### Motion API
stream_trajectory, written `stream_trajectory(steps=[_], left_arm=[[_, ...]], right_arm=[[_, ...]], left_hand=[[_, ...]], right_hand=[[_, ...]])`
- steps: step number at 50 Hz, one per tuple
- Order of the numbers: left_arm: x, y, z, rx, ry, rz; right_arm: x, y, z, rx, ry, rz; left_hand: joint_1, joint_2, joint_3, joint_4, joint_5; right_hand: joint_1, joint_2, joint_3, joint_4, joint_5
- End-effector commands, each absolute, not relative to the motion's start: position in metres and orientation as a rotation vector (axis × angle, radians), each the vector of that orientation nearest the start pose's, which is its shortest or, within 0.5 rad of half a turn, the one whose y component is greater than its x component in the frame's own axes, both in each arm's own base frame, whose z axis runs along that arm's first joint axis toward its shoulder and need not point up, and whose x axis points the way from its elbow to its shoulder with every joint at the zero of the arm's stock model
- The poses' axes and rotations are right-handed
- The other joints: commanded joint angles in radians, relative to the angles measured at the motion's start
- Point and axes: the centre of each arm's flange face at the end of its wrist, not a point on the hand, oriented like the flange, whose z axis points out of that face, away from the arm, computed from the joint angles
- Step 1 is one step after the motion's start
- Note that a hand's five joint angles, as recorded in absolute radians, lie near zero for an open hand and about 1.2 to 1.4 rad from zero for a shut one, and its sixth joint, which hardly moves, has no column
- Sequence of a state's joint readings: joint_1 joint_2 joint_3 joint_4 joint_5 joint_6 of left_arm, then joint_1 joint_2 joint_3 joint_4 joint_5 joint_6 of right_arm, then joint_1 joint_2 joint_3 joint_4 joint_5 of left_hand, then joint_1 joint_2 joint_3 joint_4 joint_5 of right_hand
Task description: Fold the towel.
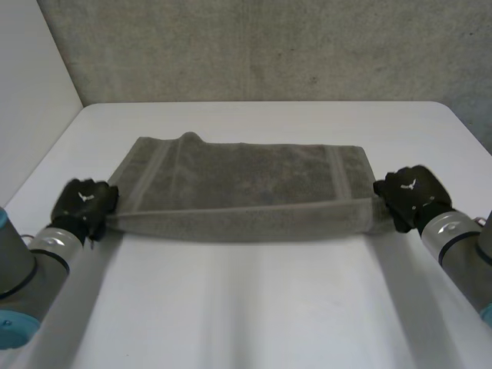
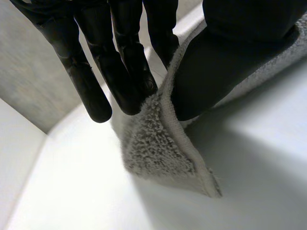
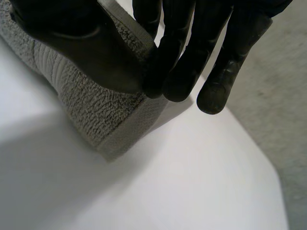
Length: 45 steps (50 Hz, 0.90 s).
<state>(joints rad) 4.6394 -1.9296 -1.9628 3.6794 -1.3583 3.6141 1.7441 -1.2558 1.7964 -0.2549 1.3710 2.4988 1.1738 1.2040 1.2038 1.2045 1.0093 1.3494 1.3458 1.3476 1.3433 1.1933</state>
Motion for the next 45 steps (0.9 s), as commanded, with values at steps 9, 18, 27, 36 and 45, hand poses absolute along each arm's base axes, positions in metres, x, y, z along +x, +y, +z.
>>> stream_trajectory(steps=[9, 18, 27, 36, 45], left_arm=[[-0.165, -0.218, 0.234, 0.817, 2.059, -2.057], [-0.165, -0.169, 0.217, 1.052, 2.299, -1.74], [-0.166, -0.213, 0.214, 1.0, 2.082, -1.928], [-0.192, -0.259, 0.188, 1.096, 2.023, -1.998], [-0.211, -0.324, 0.159, 1.081, 2.036, -2.002]], right_arm=[[0.163, -0.245, 0.232, -1.331, 2.466, -1.8], [0.139, -0.207, 0.236, -1.664, 2.468, -1.448], [0.14, -0.229, 0.237, -1.546, 2.428, -1.581], [0.153, -0.279, 0.213, -1.436, 2.472, -1.597], [0.172, -0.334, 0.192, -1.447, 2.511, -1.808]], left_hand=[[0.222, 0.192, 0.192, 0.192, 0.212], [0.222, 0.192, 0.192, 0.192, 0.212], [0.222, 0.192, 0.192, 0.192, 0.212], [0.222, 0.192, 0.192, 0.192, 0.212], [0.222, 0.192, 0.192, 0.192, 0.212]], right_hand=[[0.047, 0.05, 0.049, 0.053, 0.028], [0.047, 0.05, 0.049, 0.053, 0.028], [0.047, 0.05, 0.049, 0.053, 0.028], [0.047, 0.05, 0.049, 0.053, 0.028], [0.047, 0.05, 0.049, 0.053, 0.028]])
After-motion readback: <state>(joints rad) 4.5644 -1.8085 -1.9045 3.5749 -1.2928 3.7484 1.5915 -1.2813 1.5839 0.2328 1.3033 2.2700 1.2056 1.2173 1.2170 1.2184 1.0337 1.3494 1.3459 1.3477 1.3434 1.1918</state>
